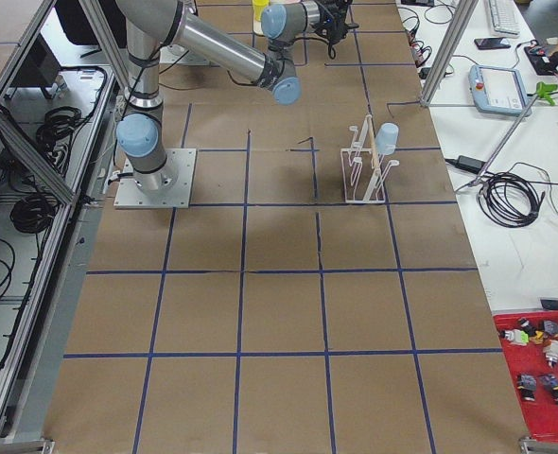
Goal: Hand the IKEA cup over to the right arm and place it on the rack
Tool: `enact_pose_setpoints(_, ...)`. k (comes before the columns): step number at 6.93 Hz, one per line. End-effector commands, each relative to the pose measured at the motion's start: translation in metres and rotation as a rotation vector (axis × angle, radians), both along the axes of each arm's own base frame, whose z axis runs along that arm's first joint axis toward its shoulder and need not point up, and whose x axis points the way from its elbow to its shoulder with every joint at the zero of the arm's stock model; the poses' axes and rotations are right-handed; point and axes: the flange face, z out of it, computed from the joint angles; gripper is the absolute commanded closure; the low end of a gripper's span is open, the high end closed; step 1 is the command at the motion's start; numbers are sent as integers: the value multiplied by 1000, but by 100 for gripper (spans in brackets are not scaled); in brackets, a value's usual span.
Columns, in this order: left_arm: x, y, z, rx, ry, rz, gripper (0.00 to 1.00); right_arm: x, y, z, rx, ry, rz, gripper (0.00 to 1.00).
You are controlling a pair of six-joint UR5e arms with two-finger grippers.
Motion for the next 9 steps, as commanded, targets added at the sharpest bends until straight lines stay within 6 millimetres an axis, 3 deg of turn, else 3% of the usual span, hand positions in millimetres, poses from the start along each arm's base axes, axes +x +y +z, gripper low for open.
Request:
enact_pose_setpoints(1,-10,15,-23,-38,68,-20,100,8,7,-6,15,2,18,0)
enact_pose_setpoints(3,-41,31,5,-7,73,-44,100,27,29,-28,69,11,59,0)
enact_pose_setpoints(5,-68,30,-10,-24,74,-102,100,39,54,-42,117,21,82,0)
enact_pose_setpoints(8,-80,56,-43,-70,111,-117,100,42,54,-32,100,14,-15,1)
enact_pose_setpoints(9,-82,55,-46,-67,117,-121,100,45,53,-27,122,-55,-26,1)
